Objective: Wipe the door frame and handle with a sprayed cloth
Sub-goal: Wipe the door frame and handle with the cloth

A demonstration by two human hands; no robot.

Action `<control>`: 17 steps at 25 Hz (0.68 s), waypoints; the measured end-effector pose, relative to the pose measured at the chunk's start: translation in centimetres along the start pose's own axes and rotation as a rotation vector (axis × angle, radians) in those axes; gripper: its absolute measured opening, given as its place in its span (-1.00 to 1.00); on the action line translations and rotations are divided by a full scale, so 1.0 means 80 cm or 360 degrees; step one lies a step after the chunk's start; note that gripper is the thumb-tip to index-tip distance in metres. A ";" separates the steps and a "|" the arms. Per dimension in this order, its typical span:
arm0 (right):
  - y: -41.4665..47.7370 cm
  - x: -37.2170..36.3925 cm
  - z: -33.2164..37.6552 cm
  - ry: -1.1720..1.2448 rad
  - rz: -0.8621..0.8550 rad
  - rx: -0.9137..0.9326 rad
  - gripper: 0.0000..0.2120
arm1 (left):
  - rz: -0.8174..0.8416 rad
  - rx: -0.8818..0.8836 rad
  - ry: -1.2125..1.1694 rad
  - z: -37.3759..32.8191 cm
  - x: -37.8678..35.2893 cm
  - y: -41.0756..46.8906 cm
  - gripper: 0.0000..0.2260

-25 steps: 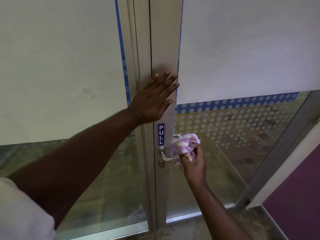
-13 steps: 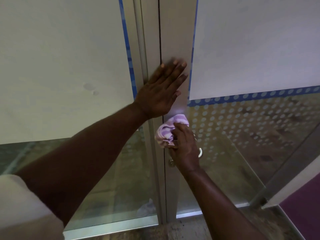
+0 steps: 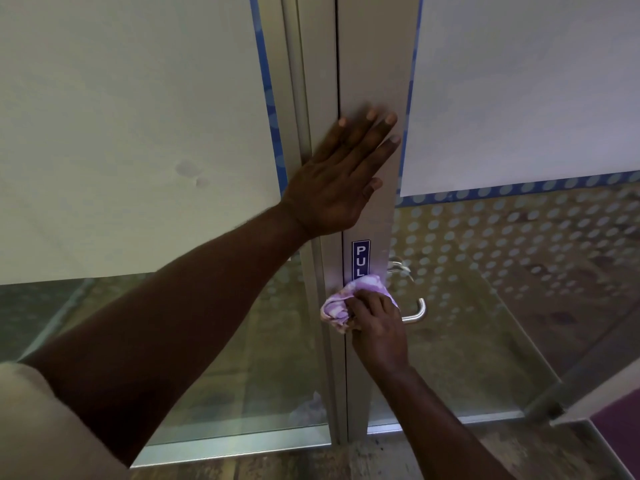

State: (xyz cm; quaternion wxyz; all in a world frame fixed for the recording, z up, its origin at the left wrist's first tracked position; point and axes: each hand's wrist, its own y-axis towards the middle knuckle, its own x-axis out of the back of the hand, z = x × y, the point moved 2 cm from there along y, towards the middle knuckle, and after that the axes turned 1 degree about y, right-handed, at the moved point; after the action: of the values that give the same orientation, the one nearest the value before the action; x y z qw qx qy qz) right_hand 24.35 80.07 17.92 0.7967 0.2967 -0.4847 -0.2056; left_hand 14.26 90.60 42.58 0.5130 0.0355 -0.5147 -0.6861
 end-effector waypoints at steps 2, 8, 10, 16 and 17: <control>0.005 0.005 0.001 0.0010 -0.0061 -0.0020 -0.51 | 0.0007 0.0003 -0.0001 -0.001 0.001 0.000 -0.50; 0.070 0.046 0.007 0.0012 -0.0322 0.0059 -0.54 | 0.0011 0.0013 -0.0020 -0.002 0.004 0.001 -0.50; 0.092 0.067 0.001 0.0032 -0.0447 0.0054 -0.49 | 0.0016 0.0009 -0.0004 -0.003 0.005 0.001 -0.50; 0.098 0.085 -0.016 0.0066 -0.0531 0.0061 -0.53 | 0.0032 0.0000 0.0005 -0.001 0.003 0.001 -0.50; 0.091 0.079 -0.017 0.0046 -0.0477 0.0053 -0.53 | 0.0030 -0.0003 0.0008 -0.001 0.003 0.001 -0.50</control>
State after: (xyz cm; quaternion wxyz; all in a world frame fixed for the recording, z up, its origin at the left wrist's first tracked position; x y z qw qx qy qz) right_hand 28.71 81.90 26.44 0.7589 0.3817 -0.4269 -0.3100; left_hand 14.23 90.37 42.68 0.5209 0.0318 -0.5129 -0.6816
